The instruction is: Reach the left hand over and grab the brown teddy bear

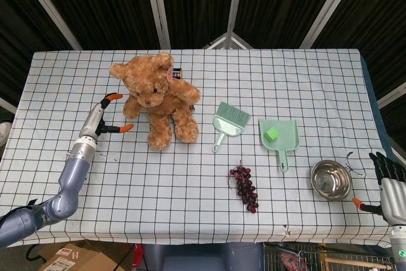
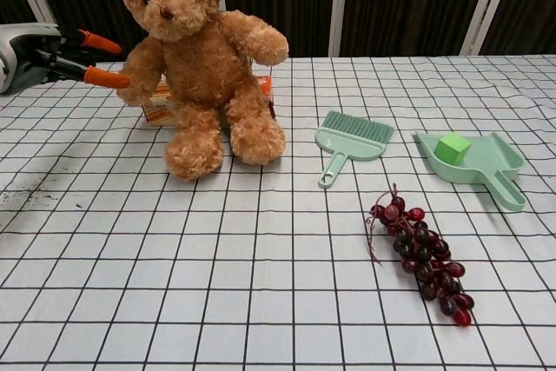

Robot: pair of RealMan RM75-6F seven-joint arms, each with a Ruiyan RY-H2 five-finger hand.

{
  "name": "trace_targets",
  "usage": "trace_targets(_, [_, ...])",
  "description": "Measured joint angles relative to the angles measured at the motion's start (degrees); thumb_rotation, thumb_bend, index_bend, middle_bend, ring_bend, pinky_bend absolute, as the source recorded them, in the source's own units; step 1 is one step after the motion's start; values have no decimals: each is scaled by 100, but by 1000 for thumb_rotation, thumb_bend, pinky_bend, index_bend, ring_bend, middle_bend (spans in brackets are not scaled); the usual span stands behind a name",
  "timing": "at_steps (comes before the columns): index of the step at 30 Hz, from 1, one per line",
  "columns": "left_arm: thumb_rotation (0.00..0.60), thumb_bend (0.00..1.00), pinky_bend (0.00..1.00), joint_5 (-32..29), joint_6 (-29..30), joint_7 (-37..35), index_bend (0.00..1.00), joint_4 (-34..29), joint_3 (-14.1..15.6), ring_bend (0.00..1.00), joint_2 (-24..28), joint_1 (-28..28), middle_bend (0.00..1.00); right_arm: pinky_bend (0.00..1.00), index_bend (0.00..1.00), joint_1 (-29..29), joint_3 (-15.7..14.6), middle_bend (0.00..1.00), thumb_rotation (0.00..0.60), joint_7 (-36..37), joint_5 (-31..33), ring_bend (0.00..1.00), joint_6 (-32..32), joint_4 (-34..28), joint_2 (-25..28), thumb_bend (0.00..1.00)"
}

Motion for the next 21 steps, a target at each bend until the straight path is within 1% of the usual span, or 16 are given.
trace_targets(2, [600, 271, 0, -57, 8, -41, 266, 159, -27, 0, -131, -72, 154, 0, 0, 7, -5, 0, 600, 7, -1, 0, -23, 1, 4, 106])
trace_targets(7, [600, 281, 0, -202, -1, -62, 282, 604, -38, 0, -446, -269, 167, 0, 0, 13, -1, 0, 600, 3, 34, 0, -41, -15, 17, 105])
trace_targets(14, [600, 290, 0, -400, -154, -45, 302, 936, -24, 0, -626, -416, 193, 0, 0, 23, -6, 0, 600, 8, 73, 0, -93, 21, 10, 106])
trace_targets(18, [600, 304, 0, -416, -243, -55, 326, 1071, -11, 0, -693, -480, 241, 0, 0, 39, -8, 0, 600, -19, 81, 0, -114, 8, 8, 106])
trace_targets(21, [600, 348, 0, -411, -231, -46, 359, 1119, -14, 0, -740, -520, 298, 0, 0, 51, -9, 0, 600, -54, 96, 0, -138, -24, 19, 106])
